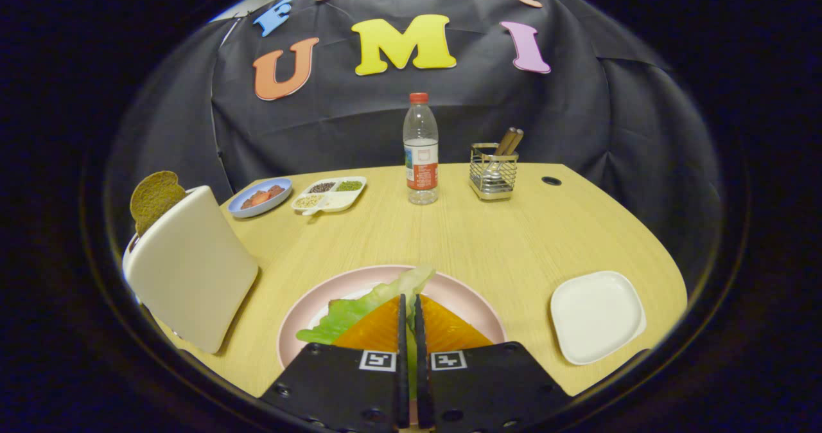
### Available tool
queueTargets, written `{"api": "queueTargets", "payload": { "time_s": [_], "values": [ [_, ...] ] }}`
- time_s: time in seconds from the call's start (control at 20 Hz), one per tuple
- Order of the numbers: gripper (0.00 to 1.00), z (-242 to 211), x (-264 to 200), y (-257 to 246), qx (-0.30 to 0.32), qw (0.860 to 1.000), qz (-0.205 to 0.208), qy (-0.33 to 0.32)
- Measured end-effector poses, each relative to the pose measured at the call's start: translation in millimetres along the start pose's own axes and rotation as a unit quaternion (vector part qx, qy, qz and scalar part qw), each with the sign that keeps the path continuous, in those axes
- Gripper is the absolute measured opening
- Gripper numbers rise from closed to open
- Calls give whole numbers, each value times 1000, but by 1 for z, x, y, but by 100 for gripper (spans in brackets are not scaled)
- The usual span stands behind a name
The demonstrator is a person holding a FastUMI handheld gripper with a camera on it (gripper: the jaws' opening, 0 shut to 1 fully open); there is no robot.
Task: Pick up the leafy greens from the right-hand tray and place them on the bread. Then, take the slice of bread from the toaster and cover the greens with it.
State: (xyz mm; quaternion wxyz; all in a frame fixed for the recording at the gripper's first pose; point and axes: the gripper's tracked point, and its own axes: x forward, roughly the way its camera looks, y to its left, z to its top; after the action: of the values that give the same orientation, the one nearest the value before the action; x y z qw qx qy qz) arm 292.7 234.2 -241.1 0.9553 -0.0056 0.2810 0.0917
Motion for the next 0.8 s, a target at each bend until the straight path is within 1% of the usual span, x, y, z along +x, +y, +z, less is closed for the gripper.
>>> {"api": "queueTargets", "payload": {
  "time_s": [0.05,0.1,0.15,0.25,0.3,0.35,0.4,0.5,0.55,0.7,0.8],
  "values": [
    [11,1,-2,0,-1,1000,-3,-1],
    [22,1,-3,-4,-5,1000,-11,-5],
    [26,4,-7,-6,-9,1000,-18,-12],
    [39,11,-18,-12,-15,999,-42,-27],
    [44,14,-24,-13,-19,998,-53,-35],
    [45,18,-30,-12,-20,997,-59,-41],
    [47,17,-37,-7,-20,997,-57,-44],
    [53,26,-56,-3,-22,996,-67,-58],
    [56,29,-65,1,-23,995,-67,-65],
    [71,40,-98,22,-22,994,-50,-97],
    [81,41,-116,38,-14,994,-34,-103]
  ]
}}
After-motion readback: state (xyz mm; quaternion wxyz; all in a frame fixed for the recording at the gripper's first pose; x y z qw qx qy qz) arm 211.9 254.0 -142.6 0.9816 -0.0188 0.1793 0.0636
